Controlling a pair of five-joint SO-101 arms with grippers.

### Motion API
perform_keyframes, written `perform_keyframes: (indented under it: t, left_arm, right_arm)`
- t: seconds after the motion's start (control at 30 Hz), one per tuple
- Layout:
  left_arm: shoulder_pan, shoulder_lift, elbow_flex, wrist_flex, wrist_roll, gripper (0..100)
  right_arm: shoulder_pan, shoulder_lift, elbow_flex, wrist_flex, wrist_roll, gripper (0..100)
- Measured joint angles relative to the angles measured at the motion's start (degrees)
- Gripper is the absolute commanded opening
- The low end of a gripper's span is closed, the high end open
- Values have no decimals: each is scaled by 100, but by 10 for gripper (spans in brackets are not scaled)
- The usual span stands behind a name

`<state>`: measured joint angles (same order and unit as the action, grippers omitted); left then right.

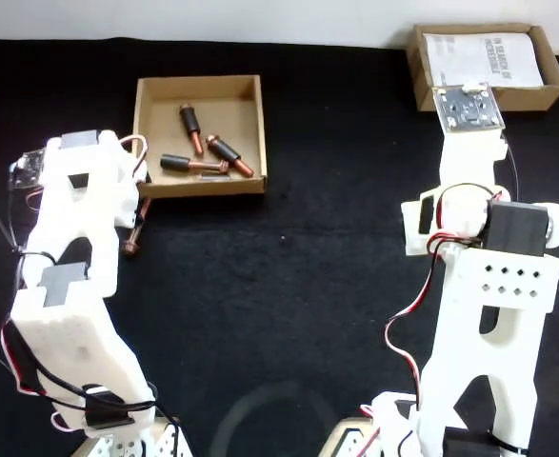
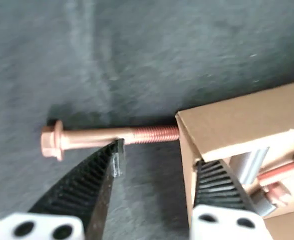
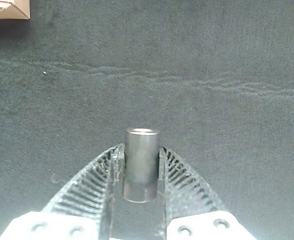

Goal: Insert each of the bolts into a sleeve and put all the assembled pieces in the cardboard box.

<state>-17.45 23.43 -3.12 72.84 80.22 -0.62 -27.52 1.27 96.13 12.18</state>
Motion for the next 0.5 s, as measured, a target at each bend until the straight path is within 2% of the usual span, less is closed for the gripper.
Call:
perform_keyframes:
  t: [0.23, 0.5]
  left_arm:
    - [246, -949, 88, 431, -132, 207]
    - [246, -1029, 299, 879, -422, 207]
  right_arm:
    - [0, 0, 0, 0, 35, 7]
    - [0, 0, 0, 0, 167, 7]
